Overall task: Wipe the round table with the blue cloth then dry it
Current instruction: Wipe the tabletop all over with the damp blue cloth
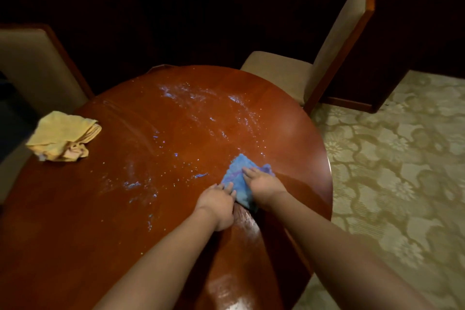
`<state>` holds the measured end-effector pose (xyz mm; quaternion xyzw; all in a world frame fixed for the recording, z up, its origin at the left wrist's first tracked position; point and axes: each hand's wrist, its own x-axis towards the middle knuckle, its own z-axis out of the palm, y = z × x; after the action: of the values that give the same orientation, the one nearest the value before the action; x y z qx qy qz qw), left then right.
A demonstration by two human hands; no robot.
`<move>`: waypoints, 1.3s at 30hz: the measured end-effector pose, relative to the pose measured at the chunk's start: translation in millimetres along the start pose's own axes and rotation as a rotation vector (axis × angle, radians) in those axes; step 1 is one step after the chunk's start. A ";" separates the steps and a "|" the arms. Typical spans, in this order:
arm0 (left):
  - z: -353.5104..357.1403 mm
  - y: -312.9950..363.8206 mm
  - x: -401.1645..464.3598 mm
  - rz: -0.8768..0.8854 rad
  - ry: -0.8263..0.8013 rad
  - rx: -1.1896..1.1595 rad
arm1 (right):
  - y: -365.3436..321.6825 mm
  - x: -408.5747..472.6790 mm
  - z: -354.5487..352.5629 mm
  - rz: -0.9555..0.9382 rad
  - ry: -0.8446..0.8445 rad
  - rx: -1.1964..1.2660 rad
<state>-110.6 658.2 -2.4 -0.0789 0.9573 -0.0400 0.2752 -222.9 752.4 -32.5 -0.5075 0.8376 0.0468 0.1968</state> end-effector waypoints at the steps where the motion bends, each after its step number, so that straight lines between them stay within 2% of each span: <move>1: -0.5 0.9 -0.2 0.015 0.001 0.016 | -0.2 -9.1 3.5 0.019 0.012 -0.013; 5: -4.2 14.0 7.2 0.082 0.052 0.050 | -0.5 -42.2 15.6 0.094 0.052 0.012; 8: -3.6 12.5 8.0 0.080 0.039 0.080 | -3.3 -28.4 9.2 0.131 0.019 0.026; 15: 14.8 -41.8 -5.7 -0.049 0.041 -0.043 | -36.5 38.6 -13.6 -0.006 -0.057 0.004; 23: 9.9 -25.8 -6.3 0.050 -0.047 0.019 | -40.3 -19.4 7.1 0.068 0.011 0.074; 31: 21.7 -51.6 -18.8 -0.023 -0.031 -0.071 | -55.2 33.4 -9.7 -0.035 -0.021 0.034; 34: 21.8 -45.3 -24.9 0.009 -0.036 -0.071 | -51.5 6.0 4.2 -0.001 0.030 0.063; 39: 9.3 5.6 -22.4 0.094 -0.059 -0.047 | -38.6 -60.6 27.5 0.143 0.064 0.149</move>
<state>-87.7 667.3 0.7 -0.0414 0.9521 -0.0021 0.3029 -157.0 791.9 -30.2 -0.4314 0.8788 -0.0182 0.2032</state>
